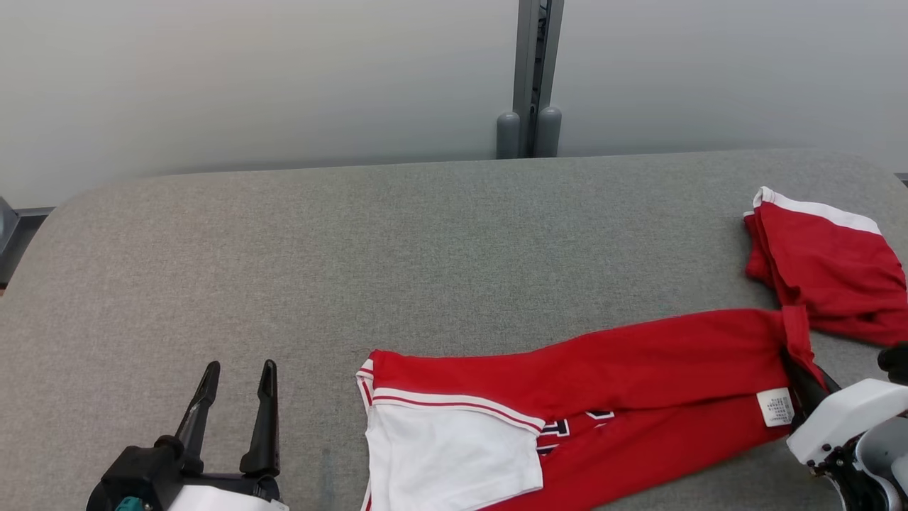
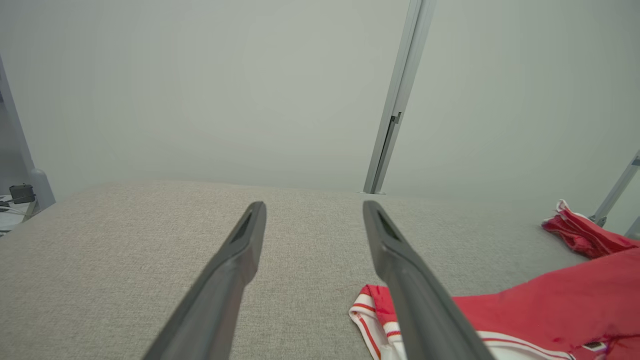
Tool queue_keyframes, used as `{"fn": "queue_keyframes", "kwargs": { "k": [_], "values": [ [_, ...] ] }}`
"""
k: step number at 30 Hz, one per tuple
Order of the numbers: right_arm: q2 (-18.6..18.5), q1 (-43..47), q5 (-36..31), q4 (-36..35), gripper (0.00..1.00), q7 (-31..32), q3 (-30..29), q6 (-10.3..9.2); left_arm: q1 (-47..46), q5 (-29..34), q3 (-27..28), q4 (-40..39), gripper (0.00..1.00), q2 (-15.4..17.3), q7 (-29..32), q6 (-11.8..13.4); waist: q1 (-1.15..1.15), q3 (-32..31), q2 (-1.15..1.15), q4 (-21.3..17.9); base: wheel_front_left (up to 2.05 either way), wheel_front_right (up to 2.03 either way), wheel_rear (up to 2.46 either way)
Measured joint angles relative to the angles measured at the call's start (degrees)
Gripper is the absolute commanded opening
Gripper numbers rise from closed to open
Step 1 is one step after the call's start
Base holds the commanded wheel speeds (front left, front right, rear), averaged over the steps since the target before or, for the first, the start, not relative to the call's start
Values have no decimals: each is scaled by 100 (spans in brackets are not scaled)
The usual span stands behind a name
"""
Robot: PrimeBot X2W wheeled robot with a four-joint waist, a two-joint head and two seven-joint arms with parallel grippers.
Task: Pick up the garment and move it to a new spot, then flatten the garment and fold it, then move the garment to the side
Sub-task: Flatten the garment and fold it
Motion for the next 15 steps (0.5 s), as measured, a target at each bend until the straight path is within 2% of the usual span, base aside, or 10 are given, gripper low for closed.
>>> {"fn": "queue_keyframes", "kwargs": {
  "k": [2,9,15],
  "values": [
    [-12,-24,8,-92,0,-1,12,0,-8,1,-7,8,100,-5,0,-9,0,-15,0,18,0,0,0],
    [-37,-56,68,-1057,0,81,208,0,-25,42,25,88,100,16,0,-41,0,-131,0,163,0,0,0],
    [338,159,153,-2199,0,369,527,-1,-16,52,49,130,100,36,0,-65,0,-235,0,417,0,0,0]
  ]
}}
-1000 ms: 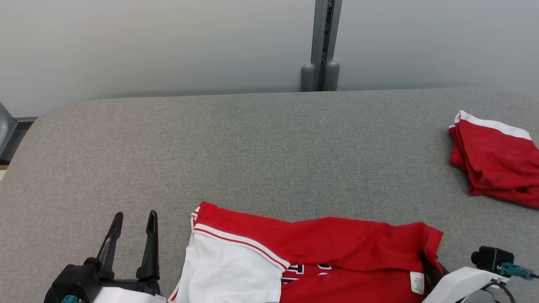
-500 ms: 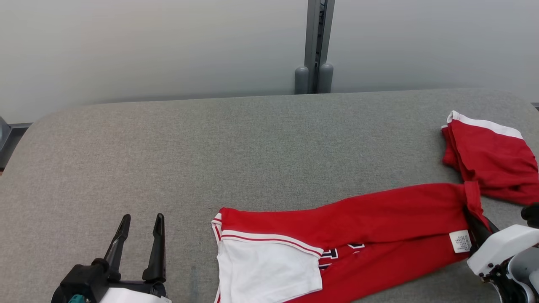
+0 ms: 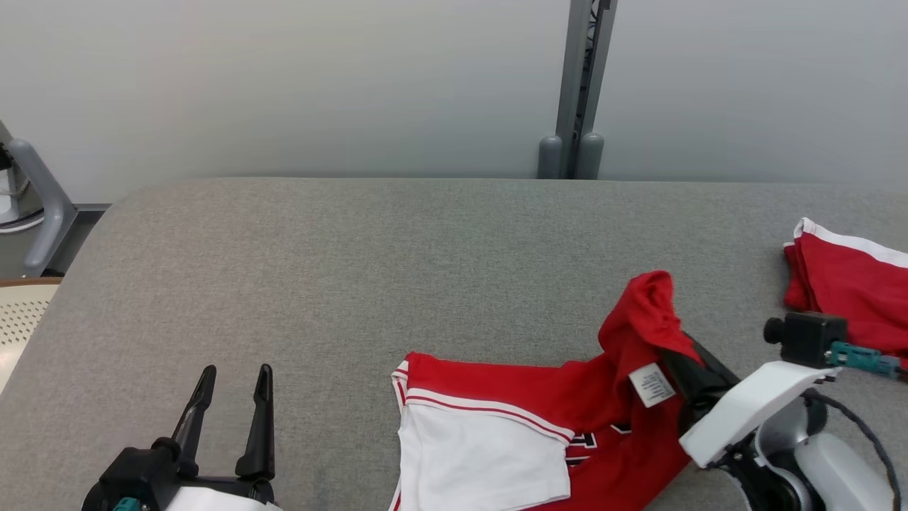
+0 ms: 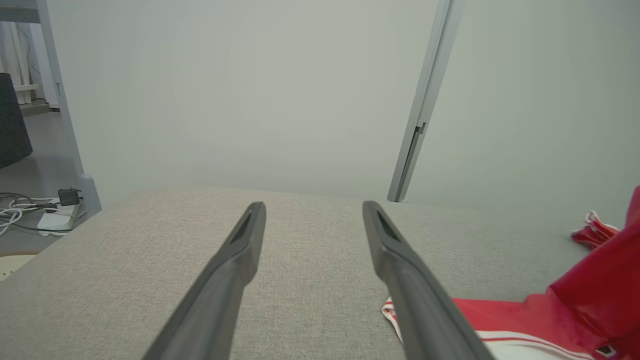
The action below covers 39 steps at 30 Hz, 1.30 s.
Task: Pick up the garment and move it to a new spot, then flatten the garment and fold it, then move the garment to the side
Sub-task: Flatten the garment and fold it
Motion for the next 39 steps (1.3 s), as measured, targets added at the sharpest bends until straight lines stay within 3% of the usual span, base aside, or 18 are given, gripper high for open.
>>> {"fn": "queue_keyframes", "kwargs": {
  "k": [5,11,21,27,28,29,30,35,39],
  "values": [
    [476,19,102,-247,0,120,416,0,-5,24,-7,11,100,-1,0,0,0,-24,0,254,0,0,0],
    [1063,-148,358,372,0,30,929,0,-93,38,-114,94,100,-31,0,-19,0,2,0,636,0,0,0],
    [1495,-661,387,1802,0,-218,1486,0,-300,36,-172,236,100,-23,-1,-69,0,147,0,1248,0,0,0],
    [1613,-842,422,2337,0,-328,1770,0,-309,35,-176,321,100,-34,0,-94,0,218,0,1386,0,0,0],
    [1622,-859,456,2365,12,-364,1824,-1,-316,35,-175,332,100,-36,0,-94,0,220,0,1388,0,0,0],
    [1631,-877,497,2368,44,-376,1875,0,-326,35,-169,337,100,-36,0,-96,0,222,0,1384,0,0,0],
    [1647,-903,564,2364,100,-383,1924,-1,-329,35,-158,338,100,-33,0,-101,0,223,0,1373,0,0,0],
    [1666,-1043,791,2089,100,-642,2062,0,-329,36,-111,374,100,-18,0,-116,0,210,0,1221,0,0,0],
    [1456,-1089,988,1652,100,-851,2009,0,-328,35,-73,376,100,-26,-1,-118,0,188,0,1026,0,0,0]
  ]
}}
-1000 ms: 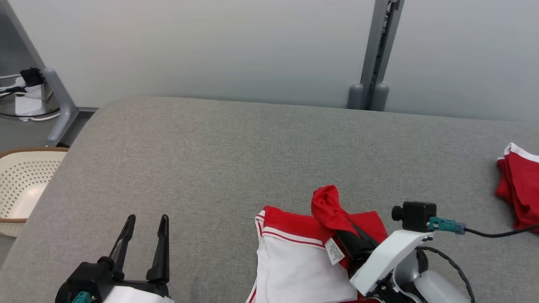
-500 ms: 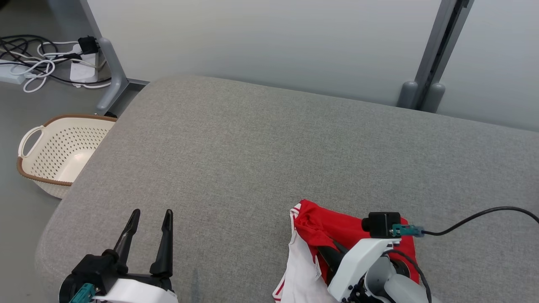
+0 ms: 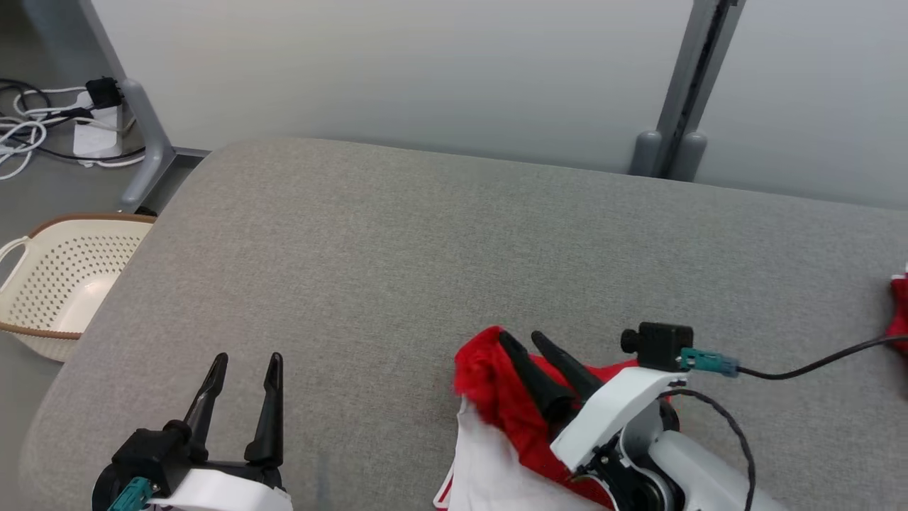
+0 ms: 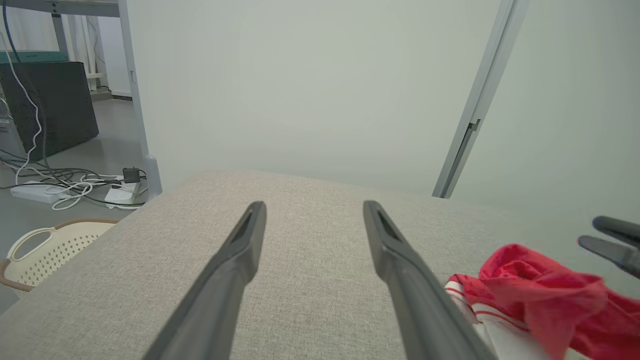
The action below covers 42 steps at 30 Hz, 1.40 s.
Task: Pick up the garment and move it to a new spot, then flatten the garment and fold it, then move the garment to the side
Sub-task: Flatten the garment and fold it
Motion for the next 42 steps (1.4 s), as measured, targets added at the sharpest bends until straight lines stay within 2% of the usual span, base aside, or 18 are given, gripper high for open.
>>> {"fn": "queue_keyframes", "kwargs": {
  "k": [5,9,10,14,18,24,27,28,29,30,38,42],
  "values": [
    [-472,32,424,-688,100,123,-115,0,25,-10,90,0,100,-18,0,0,0,-38,0,-307,0,0,0],
    [-876,143,667,-1161,100,-52,-403,0,34,-15,138,3,100,-42,1,-1,0,-72,0,-544,0,0,0],
    [-1099,194,622,-1298,100,-216,-523,0,36,-15,163,-2,100,-54,1,-2,0,-88,0,-645,0,0,0],
    [-1504,373,354,-1333,100,-468,-833,0,61,-8,209,-22,100,-69,1,-8,0,-129,0,-803,0,0,0],
    [-1773,599,-215,-1084,100,-635,-1334,0,112,5,287,-54,100,-76,1,-9,0,-174,0,-874,0,0,0],
    [-1695,891,-1222,-968,100,-697,-2192,0,166,25,392,-109,100,-97,1,-30,0,-186,0,-932,0,0,0],
    [-1486,987,-1881,-1160,100,-703,-2687,0,181,57,445,-155,100,-110,1,-33,0,-188,0,-971,0,0,0],
    [-1486,987,-1881,-1160,100,-703,-2687,0,181,57,445,-155,100,-110,1,-33,0,-188,0,-971,0,0,0],
    [-1333,1071,-2376,-1248,100,-709,-2922,0,188,66,478,-180,100,-124,1,-33,0,-199,0,-997,0,0,0],
    [-1333,1071,-2376,-1248,100,-709,-2922,0,188,66,478,-180,100,-124,1,-33,0,-199,0,-997,0,0,0],
    [-672,1645,-3865,-1281,100,-709,-3564,0,272,164,601,-287,100,-175,1,-23,0,-251,0,-1083,0,0,0],
    [-450,1809,-4285,-1228,100,-709,-3795,0,296,215,623,-338,100,-196,1,-1,0,-272,0,-1125,0,0,0]
  ]
}}
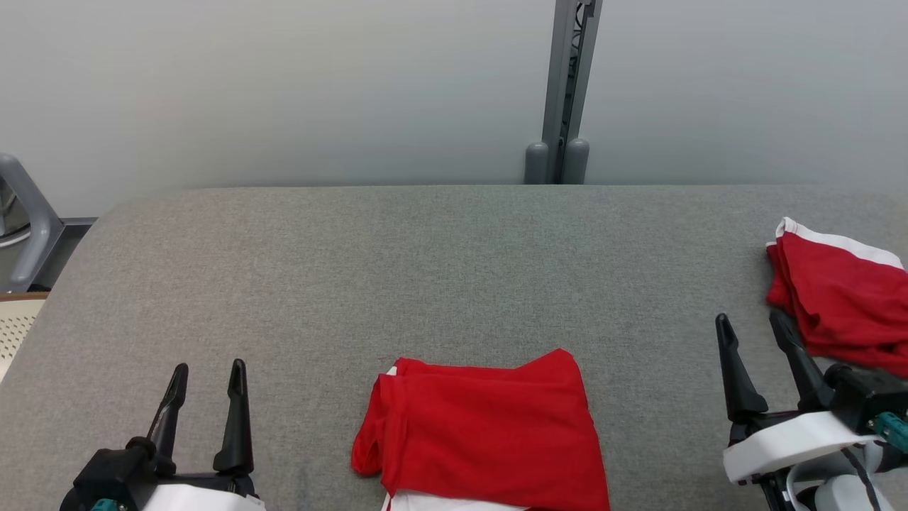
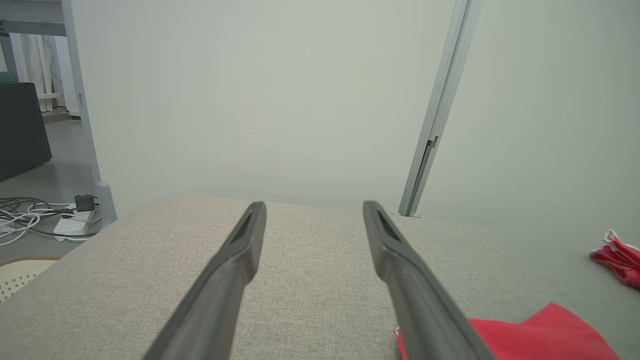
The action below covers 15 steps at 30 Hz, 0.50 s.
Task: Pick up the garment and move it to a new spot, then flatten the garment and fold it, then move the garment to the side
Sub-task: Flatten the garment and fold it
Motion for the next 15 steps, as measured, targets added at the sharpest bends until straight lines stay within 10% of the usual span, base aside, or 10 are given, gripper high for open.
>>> {"fn": "queue_keyframes", "kwargs": {
  "k": [15],
  "values": [
    [181,8,-220,-31,100,0,-9,0,70,76,-23,-108,100,-27,0,26,0,-19,0,-34,0,0,0]
  ]
}}
